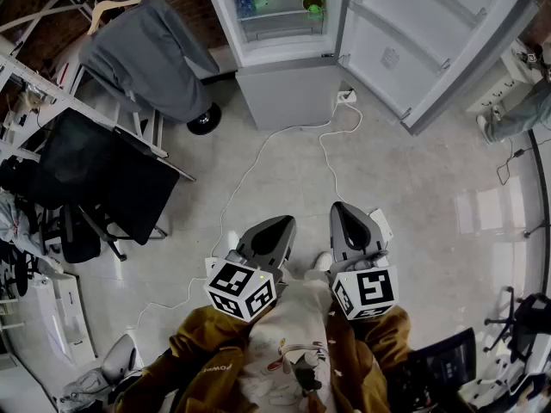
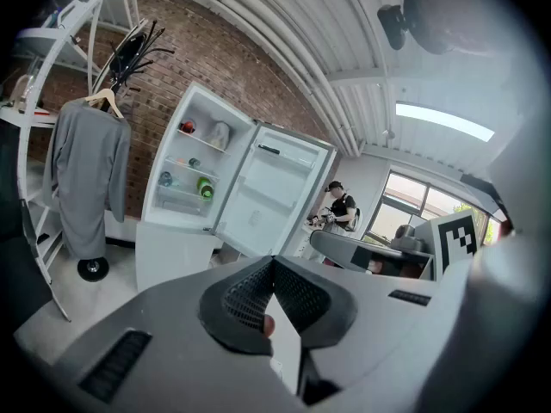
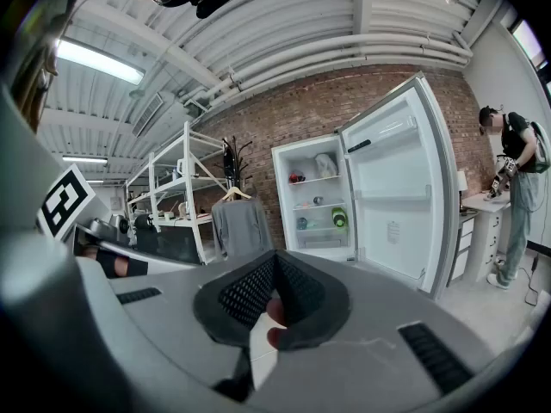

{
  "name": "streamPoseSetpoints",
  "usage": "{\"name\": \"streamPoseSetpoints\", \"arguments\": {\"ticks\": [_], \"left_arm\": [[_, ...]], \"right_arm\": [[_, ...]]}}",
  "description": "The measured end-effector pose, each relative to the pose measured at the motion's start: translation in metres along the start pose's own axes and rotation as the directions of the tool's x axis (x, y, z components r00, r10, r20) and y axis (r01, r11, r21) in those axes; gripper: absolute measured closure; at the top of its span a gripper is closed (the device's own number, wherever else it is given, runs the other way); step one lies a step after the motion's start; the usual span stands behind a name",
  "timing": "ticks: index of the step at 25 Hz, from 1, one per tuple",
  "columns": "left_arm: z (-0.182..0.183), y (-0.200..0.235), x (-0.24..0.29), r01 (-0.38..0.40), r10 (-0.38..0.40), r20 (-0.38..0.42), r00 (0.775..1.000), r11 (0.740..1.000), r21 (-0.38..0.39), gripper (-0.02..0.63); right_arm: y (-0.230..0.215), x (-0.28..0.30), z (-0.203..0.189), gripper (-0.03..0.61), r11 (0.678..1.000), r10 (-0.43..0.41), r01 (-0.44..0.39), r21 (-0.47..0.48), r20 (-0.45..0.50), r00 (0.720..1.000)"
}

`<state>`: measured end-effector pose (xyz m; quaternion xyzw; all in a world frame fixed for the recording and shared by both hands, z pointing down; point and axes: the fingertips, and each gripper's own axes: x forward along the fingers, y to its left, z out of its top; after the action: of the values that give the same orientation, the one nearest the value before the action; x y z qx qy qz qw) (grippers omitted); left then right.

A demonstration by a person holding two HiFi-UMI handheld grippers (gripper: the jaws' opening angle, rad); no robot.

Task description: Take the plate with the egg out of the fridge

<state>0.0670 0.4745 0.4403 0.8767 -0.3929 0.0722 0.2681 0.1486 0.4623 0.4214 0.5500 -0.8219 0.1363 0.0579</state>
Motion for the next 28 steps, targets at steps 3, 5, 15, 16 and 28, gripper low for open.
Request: {"name": "streamPoseSetpoints", "arguments": {"ticks": [3, 5, 15, 16, 28], "left_arm": [[0.002, 0.002, -0.001, 0.001, -0.001, 0.002, 1.0, 1.0, 0.001, 0.604], [0.002, 0.003, -0.003, -0.002, 0.002, 0.001, 1.0, 1.0, -0.003, 0.604], [-0.004, 0.003, -0.008, 0.005, -0.005, -0.003, 1.0, 1.0, -0.017, 0.604], [-0.005, 0.005, -0.008, 0.002, -0.002, -0.004, 1.0, 1.0, -0.018, 0.604], [-0.011, 0.04, -0.042, 0.002, -0.003, -0.008, 1.0, 0.997, -0.08, 0.604]], "right_arm": [[0.003, 0.0, 0.0, 0.581, 1.0, 0.005, -0.005, -0.004, -0.001, 1.0], [0.006, 0.0, -0.001, 0.581, 1.0, 0.019, -0.019, -0.01, -0.004, 1.0], [0.013, -0.004, 0.0, 0.581, 0.998, 0.061, -0.062, 0.028, 0.028, 0.998], [0.013, -0.003, -0.002, 0.581, 0.997, 0.062, -0.063, 0.037, 0.028, 0.998], [0.047, 0.013, -0.017, 0.581, 0.997, 0.041, -0.04, 0.071, -0.008, 0.999]]}}
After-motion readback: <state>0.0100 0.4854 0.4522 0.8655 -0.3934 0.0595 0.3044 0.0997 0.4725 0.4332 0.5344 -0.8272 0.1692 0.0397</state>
